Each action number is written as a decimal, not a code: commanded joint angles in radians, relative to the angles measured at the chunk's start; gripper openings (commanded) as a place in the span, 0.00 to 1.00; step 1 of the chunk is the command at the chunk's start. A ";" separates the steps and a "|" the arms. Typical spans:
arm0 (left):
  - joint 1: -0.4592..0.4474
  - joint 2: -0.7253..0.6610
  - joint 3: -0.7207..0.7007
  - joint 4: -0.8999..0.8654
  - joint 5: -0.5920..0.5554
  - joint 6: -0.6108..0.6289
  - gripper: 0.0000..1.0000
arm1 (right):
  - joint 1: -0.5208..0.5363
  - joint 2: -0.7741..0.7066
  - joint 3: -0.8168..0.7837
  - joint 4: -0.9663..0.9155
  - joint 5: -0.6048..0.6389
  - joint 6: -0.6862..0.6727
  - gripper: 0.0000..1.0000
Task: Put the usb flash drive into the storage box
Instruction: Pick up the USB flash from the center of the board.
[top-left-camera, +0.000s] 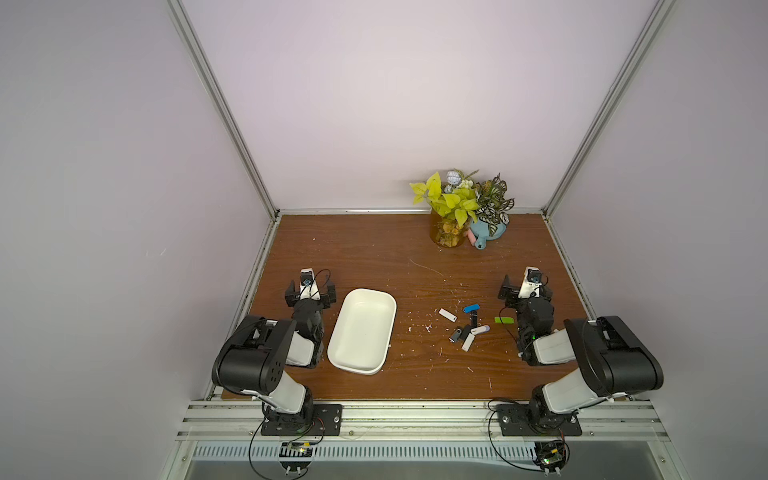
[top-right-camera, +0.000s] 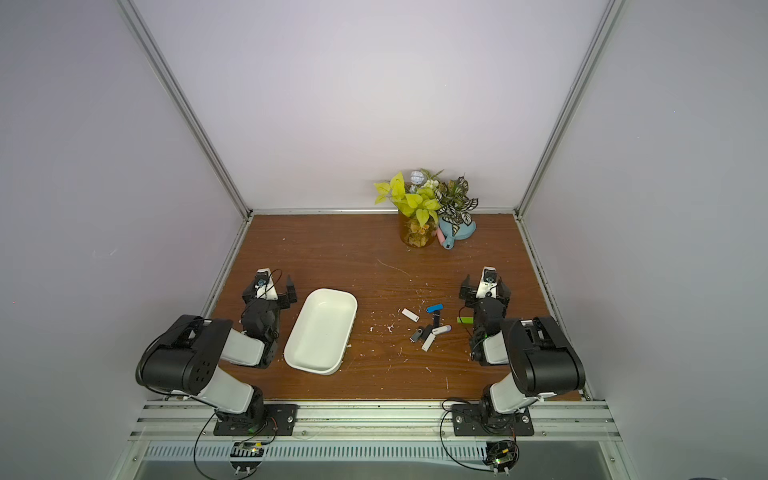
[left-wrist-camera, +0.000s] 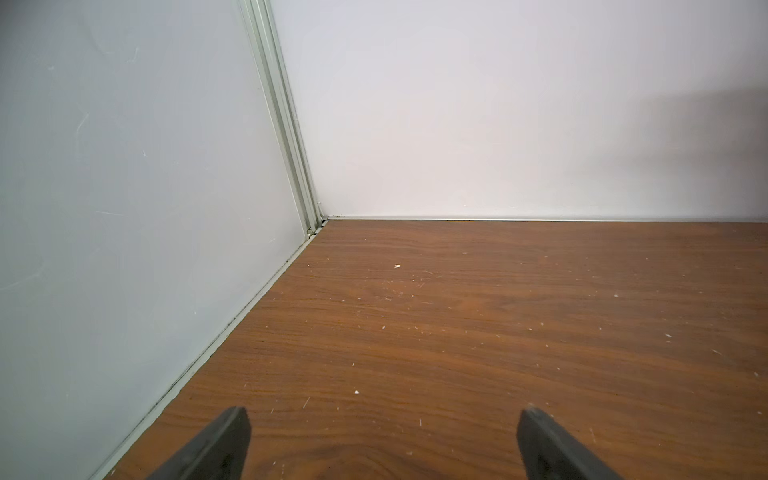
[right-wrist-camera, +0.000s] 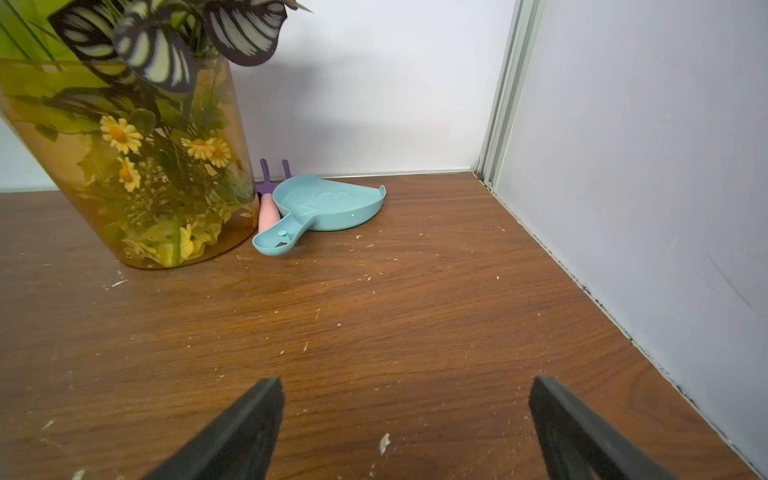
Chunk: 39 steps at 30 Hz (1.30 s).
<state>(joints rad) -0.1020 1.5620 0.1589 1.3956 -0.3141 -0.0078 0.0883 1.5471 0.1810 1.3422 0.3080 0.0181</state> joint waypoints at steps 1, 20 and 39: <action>0.010 0.003 0.005 0.026 0.010 0.006 1.00 | 0.002 0.001 0.009 0.040 -0.007 -0.006 1.00; 0.009 0.004 0.005 0.026 0.010 0.005 0.99 | 0.001 0.001 0.011 0.034 -0.010 -0.004 1.00; -0.044 -0.918 0.059 -0.887 0.130 -0.594 1.00 | 0.064 -0.704 0.110 -0.749 -0.160 0.418 1.00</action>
<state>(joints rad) -0.2008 0.7094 0.1497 0.9428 -0.4030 -0.3477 0.1635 0.8822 0.2924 0.8150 0.3656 0.3111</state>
